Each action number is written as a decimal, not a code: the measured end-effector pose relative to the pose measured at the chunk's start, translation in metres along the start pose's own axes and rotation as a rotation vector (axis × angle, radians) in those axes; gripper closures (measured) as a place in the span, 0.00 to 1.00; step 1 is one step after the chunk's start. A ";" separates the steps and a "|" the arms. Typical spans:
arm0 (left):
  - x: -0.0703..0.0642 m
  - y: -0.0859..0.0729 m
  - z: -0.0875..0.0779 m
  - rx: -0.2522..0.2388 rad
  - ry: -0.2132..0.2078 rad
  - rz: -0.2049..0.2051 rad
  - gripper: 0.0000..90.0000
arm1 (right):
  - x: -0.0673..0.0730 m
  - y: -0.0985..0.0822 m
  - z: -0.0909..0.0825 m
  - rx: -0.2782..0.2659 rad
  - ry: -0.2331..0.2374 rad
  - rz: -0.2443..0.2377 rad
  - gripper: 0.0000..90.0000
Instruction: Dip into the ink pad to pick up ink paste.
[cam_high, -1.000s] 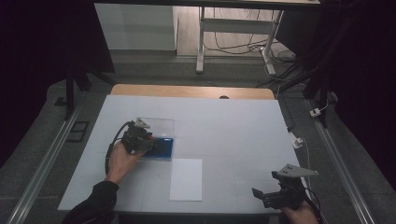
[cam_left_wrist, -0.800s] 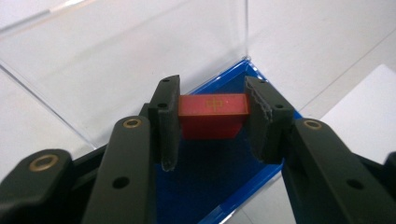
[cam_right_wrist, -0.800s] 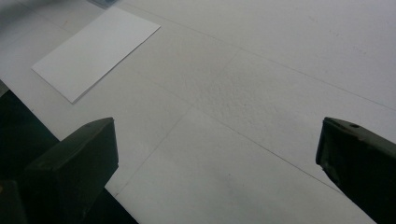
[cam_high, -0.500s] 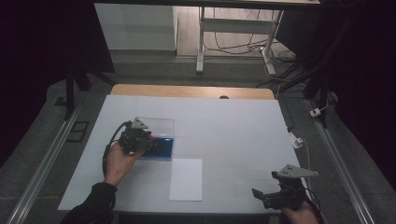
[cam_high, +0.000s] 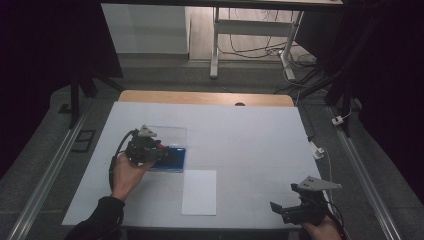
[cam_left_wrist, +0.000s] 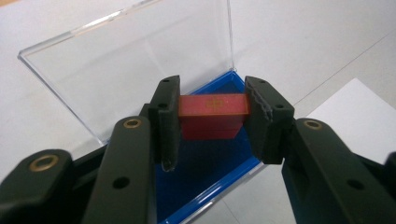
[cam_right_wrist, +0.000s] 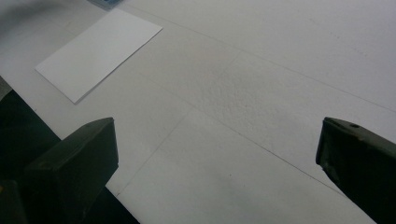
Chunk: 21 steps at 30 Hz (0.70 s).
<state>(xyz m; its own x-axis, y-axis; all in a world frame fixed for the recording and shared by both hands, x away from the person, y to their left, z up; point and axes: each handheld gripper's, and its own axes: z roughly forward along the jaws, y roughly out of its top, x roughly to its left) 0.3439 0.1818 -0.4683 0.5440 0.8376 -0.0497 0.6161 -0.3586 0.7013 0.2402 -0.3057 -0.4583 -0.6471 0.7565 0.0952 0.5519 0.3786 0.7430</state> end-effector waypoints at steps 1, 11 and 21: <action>0.000 0.000 0.000 -0.001 -0.004 0.006 0.65 | 0.000 0.000 0.000 0.000 0.001 0.000 0.00; 0.003 -0.003 0.010 0.031 -0.017 0.004 0.65 | 0.000 0.000 0.000 0.004 0.000 -0.003 0.00; 0.006 -0.007 0.021 0.081 -0.012 0.003 0.65 | 0.001 0.000 0.001 0.008 -0.002 -0.007 0.00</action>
<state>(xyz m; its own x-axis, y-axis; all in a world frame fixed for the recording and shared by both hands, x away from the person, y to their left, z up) 0.3545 0.1802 -0.4891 0.5525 0.8316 -0.0559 0.6581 -0.3940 0.6416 0.2401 -0.3048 -0.4584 -0.6495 0.7552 0.0888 0.5520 0.3880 0.7381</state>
